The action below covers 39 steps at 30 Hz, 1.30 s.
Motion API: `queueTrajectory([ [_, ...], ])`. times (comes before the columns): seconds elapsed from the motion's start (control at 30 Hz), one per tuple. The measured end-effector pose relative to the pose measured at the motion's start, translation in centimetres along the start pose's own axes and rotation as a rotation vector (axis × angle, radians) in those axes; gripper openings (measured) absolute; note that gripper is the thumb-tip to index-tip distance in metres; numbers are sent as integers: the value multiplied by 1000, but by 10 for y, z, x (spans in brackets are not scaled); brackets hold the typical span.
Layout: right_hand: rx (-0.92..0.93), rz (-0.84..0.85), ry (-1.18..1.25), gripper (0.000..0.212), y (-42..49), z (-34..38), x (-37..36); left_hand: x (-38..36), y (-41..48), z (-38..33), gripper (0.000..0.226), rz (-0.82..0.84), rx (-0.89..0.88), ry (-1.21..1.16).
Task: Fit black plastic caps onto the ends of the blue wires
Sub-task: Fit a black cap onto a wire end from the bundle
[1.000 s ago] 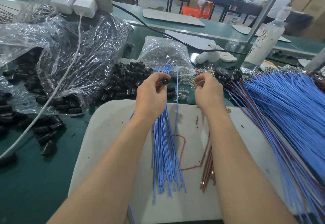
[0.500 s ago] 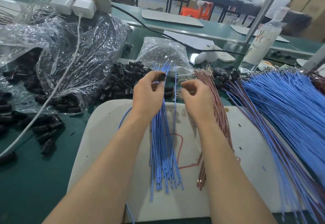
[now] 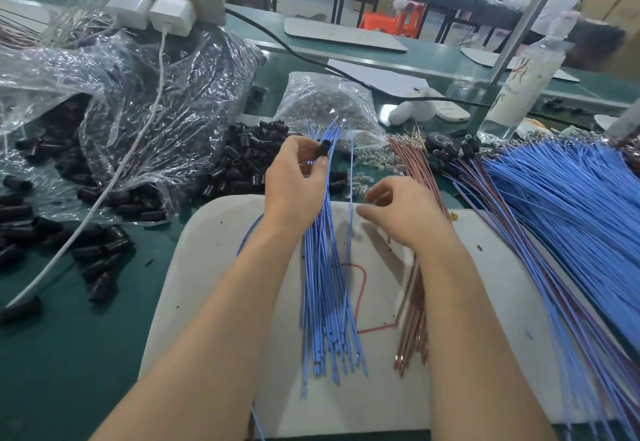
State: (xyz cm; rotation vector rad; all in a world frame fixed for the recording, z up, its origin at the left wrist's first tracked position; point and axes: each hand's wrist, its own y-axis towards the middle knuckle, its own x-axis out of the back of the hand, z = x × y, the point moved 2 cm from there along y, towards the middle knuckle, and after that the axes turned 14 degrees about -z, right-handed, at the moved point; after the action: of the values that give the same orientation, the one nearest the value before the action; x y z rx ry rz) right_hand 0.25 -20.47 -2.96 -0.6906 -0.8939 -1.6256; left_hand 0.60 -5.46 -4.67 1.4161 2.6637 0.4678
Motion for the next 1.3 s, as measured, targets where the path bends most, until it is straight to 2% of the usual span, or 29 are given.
queueTrajectory([
  [0.07, -42, 77, -91, 12, -1, 0, -4, -1, 0, 1, 16, 12, -9, 15],
  [0.17, -11, 58, -90, 9, 0, 2, -4, -2, -1, 3, 16, 44, -22, 18],
  [0.27, 26, -116, 118, 9, 1, 5, 0, -3, -2, 4, 17, 53, -37, 15],
  [0.37, -51, -296, 443, 11, 2, 6, 4, -3, -3, 3, 19, 67, -43, 7],
  [0.47, -165, -258, 653, 20, 1, 7, -1, -4, -3, 4, 22, 103, -32, -10],
  [0.6, -257, -201, 873, 17, -1, 13, -9, -6, -7, 4, 19, 175, -41, -7],
  [0.83, -311, -237, 1019, 9, 3, 8, -14, -6, -9, 3, 18, 233, -76, -3],
  [1.07, -327, -125, 1009, 14, 6, 6, -24, -8, -12, 2, 19, 233, -129, 70],
  [1.13, -286, -170, 854, 16, 6, 4, -24, -8, -12, 2, 18, 225, -144, 96],
  [1.23, -123, -250, 465, 14, 6, 2, -14, -6, -8, 2, 16, 159, -129, 106],
  [1.3, -60, -128, 361, 9, 2, 3, -7, -3, -5, 2, 13, 97, -102, 100],
])
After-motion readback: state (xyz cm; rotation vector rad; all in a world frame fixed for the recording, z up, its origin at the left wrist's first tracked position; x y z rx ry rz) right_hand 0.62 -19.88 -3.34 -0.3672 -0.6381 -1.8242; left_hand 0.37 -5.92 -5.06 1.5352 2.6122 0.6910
